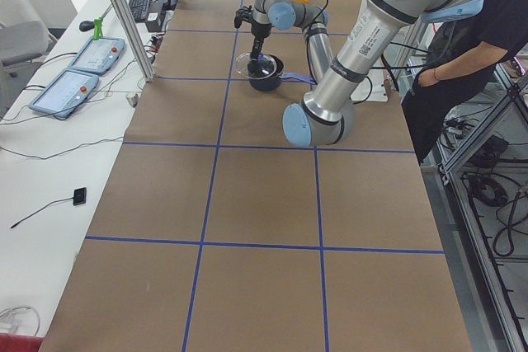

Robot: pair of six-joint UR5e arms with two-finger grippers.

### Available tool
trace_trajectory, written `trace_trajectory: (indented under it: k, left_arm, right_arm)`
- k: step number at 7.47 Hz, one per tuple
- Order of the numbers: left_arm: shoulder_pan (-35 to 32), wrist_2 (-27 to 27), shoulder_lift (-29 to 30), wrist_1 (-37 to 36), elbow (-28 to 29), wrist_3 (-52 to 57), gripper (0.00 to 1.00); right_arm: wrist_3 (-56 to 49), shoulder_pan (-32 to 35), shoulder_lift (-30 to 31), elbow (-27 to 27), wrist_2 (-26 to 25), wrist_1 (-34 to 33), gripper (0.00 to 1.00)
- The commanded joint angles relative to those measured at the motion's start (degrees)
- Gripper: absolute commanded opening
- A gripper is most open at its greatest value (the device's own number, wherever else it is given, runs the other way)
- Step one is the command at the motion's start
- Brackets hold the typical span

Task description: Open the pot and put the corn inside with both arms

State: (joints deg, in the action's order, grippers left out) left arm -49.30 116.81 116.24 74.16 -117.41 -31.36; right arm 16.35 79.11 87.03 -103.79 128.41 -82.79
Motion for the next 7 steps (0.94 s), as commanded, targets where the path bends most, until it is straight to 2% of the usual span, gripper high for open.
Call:
trace_trajectory:
  k: [1,3,4,6,7]
  left_arm:
    - [-8.68,8.22,-15.18,9.54,-0.46,16.88,0.02]
    - [-9.24,8.7,-28.19,21.75,0.5,20.1,0.03]
    - [-9.24,8.79,-31.74,31.04,4.51,20.02,0.03]
    - [-9.24,8.79,-34.14,48.72,15.57,19.32,0.04]
    - [-9.06,8.87,-34.23,54.46,19.89,19.23,0.05]
  right_arm:
    - [0.0,-0.36,0.07,0.08,0.0,0.0,1.0]
    - [0.0,-0.45,0.07,0.08,0.0,0.0,1.0]
    - [-0.08,-0.45,0.07,0.08,0.0,0.0,1.0]
    - [-0.08,-0.45,0.07,0.08,-0.09,0.0,1.0]
    - [-0.09,-0.45,0.07,0.17,0.0,0.0,1.0]
